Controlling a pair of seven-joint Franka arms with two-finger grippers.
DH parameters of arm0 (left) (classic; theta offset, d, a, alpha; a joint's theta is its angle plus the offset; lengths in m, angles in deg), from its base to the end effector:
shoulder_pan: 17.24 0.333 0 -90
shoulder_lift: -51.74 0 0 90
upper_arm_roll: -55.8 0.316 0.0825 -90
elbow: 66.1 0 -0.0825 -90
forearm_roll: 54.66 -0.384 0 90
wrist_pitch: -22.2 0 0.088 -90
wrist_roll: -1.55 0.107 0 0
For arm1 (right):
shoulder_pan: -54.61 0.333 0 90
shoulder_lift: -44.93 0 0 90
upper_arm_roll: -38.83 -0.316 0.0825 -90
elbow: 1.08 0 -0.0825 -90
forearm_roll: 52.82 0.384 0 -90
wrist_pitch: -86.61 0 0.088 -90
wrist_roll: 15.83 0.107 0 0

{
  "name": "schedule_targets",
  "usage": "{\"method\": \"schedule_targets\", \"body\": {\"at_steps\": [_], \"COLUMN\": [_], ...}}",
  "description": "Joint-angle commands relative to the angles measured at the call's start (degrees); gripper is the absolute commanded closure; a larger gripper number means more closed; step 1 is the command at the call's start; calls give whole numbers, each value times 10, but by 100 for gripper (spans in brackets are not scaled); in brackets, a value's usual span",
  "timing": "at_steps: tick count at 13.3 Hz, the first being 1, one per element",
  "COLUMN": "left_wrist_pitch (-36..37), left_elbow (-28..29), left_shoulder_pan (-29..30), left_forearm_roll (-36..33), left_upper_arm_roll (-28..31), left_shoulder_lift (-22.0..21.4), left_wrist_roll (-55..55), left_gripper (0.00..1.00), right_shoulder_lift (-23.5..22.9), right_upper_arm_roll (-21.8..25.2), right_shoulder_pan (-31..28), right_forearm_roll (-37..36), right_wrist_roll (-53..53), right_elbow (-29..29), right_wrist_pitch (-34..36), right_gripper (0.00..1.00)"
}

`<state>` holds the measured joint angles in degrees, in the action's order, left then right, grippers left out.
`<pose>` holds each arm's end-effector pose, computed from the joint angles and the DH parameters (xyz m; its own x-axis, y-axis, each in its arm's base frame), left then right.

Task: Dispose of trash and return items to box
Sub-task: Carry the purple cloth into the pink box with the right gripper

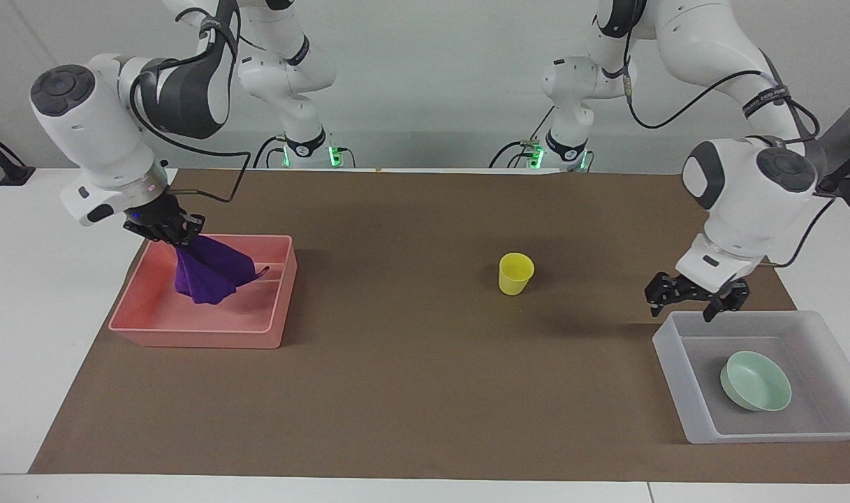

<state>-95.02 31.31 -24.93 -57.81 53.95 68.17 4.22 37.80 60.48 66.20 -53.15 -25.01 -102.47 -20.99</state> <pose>0.6391 -0.1026 0.4315 0.9706 -0.2339 0.0567 -0.2316 -0.9718 -0.0438 0.5886 -0.0960 0.4892 0.9998 -0.0115 -0.0155 -0.0107 -0.9987 0.0494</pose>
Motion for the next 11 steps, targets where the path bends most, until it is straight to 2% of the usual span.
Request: {"method": "schedule_targets", "body": {"at_steps": [1, 6, 11], "left_wrist_pitch": [-25, -70, -96], "left_elbow": [71, 154, 212], "left_shoulder_pan": [-46, -99, -134], "left_forearm_roll": [-4, 4, 38], "left_upper_arm_roll": [8, 6, 6], "left_shoulder_lift": [-43, -76, -98], "left_wrist_roll": [-50, -123, -127], "left_gripper": [0, 0, 0], "right_shoulder_lift": [27, 19, 19], "right_upper_arm_roll": [8, 10, 10], "right_shoulder_pan": [2, 1, 2], "right_forearm_roll": [3, 9, 34], "right_wrist_roll": [-15, -11, -12], "right_elbow": [-64, -136, -202], "right_wrist_pitch": [-49, -139, -237], "right_gripper": [100, 100, 100]}}
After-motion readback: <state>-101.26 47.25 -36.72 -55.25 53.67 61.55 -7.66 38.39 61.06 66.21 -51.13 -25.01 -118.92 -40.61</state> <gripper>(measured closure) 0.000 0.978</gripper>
